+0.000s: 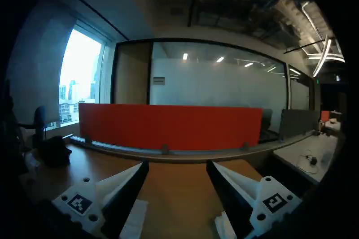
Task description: Fold towel
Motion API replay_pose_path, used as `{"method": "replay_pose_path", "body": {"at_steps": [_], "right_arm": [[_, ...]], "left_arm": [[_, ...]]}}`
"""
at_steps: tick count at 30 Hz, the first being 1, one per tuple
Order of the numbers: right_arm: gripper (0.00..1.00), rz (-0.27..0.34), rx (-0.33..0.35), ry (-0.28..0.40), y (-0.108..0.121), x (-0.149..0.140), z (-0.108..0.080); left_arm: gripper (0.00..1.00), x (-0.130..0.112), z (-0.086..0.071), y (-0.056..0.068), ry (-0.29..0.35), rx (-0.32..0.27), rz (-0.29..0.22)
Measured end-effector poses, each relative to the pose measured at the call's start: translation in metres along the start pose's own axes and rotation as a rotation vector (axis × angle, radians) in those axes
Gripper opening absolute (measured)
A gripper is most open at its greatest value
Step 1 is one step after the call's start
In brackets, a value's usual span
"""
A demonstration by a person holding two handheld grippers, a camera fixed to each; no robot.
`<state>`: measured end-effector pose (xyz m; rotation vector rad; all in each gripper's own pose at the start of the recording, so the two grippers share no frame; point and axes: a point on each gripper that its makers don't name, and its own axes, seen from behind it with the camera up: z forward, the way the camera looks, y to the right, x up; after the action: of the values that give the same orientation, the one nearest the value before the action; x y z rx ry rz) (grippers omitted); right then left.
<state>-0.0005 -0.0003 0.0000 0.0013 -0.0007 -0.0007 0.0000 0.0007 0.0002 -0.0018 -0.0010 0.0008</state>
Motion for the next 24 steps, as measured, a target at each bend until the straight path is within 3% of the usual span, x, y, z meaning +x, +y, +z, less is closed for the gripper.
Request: {"method": "replay_pose_path", "body": {"at_steps": [6, 17, 24], "right_arm": [[0.99, -0.024, 0.062, -0.029, -0.014, -0.01, -0.001], [0.99, -0.103, 0.226, -0.117, -0.052, -0.025, -0.008], [0.99, -0.149, 0.304, -0.179, -0.069, -0.041, -0.011]], "left_arm": [[0.98, -0.005, 0.001, 0.019, -0.041, -0.065, 0.022], [0.98, -0.037, -0.007, 0.059, -0.157, -0.234, 0.053], [0.98, -0.057, -0.011, 0.072, -0.217, -0.296, 0.1]]}}
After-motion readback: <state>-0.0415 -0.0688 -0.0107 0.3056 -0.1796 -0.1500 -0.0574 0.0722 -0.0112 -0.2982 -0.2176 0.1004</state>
